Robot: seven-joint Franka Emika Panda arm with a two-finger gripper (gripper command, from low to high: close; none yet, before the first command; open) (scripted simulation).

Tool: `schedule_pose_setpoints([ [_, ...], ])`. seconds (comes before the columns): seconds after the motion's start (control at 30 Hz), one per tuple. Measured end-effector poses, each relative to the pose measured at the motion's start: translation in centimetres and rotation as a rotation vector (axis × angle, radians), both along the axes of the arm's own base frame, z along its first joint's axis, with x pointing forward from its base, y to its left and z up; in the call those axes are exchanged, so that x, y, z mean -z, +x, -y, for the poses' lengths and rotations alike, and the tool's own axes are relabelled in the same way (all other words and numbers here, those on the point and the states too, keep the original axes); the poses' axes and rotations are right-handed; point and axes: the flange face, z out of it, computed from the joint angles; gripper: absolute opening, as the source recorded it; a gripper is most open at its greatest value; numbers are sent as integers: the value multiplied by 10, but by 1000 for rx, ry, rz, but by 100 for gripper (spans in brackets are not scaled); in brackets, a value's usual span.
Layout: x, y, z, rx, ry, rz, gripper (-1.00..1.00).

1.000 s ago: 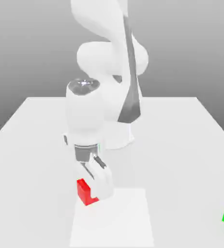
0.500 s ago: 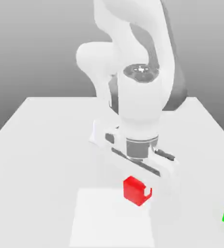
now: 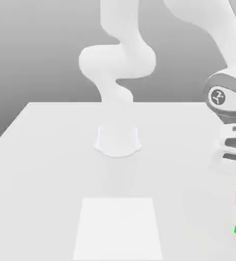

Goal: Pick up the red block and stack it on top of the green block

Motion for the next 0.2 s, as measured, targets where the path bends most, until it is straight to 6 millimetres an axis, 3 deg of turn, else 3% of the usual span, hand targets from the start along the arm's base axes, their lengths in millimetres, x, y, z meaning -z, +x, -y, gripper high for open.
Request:
schedule_pose_setpoints([
  [0.07, 27, -1, -3, -4, -1, 1, -100],
  [0.1, 39, -2, -3, -6, -1, 0, 100],
  [0.2, 39, -2, -3, -6, -1, 0, 100],
])
